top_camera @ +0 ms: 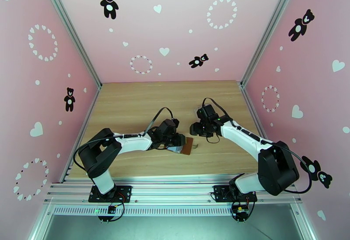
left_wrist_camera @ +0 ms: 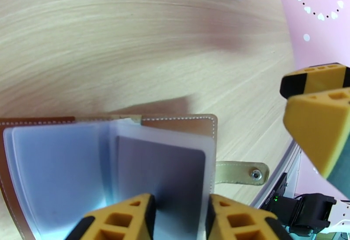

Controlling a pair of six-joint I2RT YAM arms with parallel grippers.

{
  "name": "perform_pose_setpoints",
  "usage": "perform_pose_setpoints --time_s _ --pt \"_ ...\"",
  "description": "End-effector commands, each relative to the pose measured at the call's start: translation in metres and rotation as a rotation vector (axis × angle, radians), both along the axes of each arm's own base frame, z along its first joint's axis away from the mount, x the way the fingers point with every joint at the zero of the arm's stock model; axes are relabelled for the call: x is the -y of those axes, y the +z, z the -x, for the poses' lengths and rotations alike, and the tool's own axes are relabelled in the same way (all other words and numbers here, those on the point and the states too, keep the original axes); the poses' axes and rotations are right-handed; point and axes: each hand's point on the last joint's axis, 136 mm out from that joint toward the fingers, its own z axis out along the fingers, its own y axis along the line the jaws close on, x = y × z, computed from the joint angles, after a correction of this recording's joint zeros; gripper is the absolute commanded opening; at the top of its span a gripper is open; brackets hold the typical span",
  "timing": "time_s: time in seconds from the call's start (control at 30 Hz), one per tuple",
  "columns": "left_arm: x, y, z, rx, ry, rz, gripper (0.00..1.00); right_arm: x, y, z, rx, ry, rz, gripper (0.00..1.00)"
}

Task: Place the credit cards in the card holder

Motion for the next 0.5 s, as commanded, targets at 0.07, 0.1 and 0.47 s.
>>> perform_pose_setpoints --time_s 0.07,0.1,0.47 --pt "0.018 0.031 0.006 0.039 -0.051 0.059 0.45 0.005 0.007 0.004 0.011 -0.002 -0.009 0.59" --pt "0.019 0.033 0.006 0.043 -0.05 0.061 0.47 0.005 0.006 0.004 0.01 -0.002 -0.008 0.59" --pt "-0.018 0.049 0.001 0.134 0.035 -0.059 0.48 0.008 0.0 0.007 -0.007 0.002 0.007 0.59"
